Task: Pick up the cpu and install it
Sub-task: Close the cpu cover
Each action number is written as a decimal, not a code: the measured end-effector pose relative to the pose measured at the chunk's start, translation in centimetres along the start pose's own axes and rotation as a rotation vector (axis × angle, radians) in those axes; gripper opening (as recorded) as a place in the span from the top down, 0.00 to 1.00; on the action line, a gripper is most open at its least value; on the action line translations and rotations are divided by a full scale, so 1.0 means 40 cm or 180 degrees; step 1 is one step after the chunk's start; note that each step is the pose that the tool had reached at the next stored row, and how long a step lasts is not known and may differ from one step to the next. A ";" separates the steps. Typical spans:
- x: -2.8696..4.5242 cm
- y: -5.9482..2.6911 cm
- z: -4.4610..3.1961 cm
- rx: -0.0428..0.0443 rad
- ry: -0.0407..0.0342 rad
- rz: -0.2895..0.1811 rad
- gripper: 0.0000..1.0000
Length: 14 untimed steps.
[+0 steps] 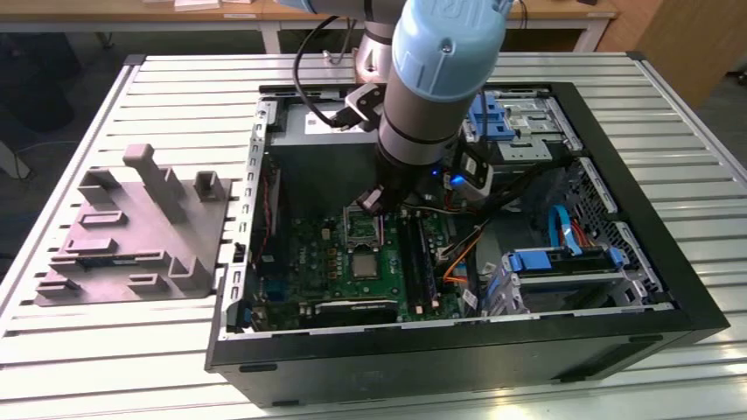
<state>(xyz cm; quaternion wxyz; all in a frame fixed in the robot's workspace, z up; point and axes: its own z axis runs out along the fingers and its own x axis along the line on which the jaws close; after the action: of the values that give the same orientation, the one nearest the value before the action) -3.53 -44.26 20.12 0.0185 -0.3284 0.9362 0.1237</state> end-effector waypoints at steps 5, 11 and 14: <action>0.000 0.000 0.003 -0.0002 0.0001 -0.0005 0.89; 0.000 0.000 0.004 0.0000 0.0010 -0.0032 0.89; 0.000 0.000 0.004 0.0017 0.0029 -0.0045 0.89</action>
<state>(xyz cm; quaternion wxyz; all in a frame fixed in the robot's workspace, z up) -3.55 -44.23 19.97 0.0160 -0.3355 0.9343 0.1196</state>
